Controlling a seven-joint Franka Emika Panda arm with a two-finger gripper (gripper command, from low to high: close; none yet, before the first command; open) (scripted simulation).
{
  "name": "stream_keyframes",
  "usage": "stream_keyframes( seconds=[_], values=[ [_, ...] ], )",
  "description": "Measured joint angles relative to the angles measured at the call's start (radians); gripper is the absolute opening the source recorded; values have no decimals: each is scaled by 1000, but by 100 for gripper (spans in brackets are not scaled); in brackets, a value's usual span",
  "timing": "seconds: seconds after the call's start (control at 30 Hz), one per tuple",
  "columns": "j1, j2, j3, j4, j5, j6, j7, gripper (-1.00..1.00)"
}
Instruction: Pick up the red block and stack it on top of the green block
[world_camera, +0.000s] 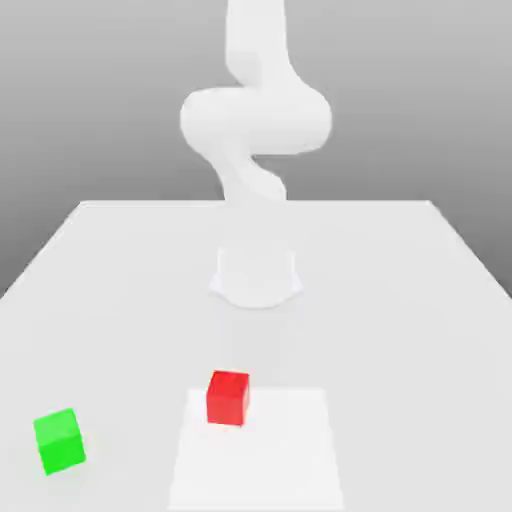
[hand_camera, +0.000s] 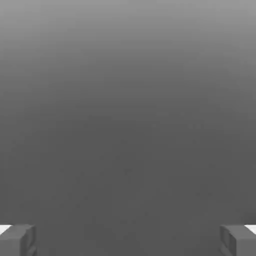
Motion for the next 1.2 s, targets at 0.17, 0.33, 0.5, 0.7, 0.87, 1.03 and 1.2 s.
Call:
stream_keyframes(
  seconds=[0.17,0.33,0.5,0.7,0.87,1.03,1.2],
  values=[
    [-20,167,-6,-140,-3,119,11,0],
    [-37,333,-14,-279,-7,238,24,0],
    [-55,521,-25,-429,-9,369,36,0],
    [-68,789,-27,-503,10,573,30,0],
    [-81,925,-10,-486,25,690,19,-100],
    [-82,938,-8,-484,23,702,21,-100],
    [-81,805,-14,-503,7,587,32,-100]
  ],
)
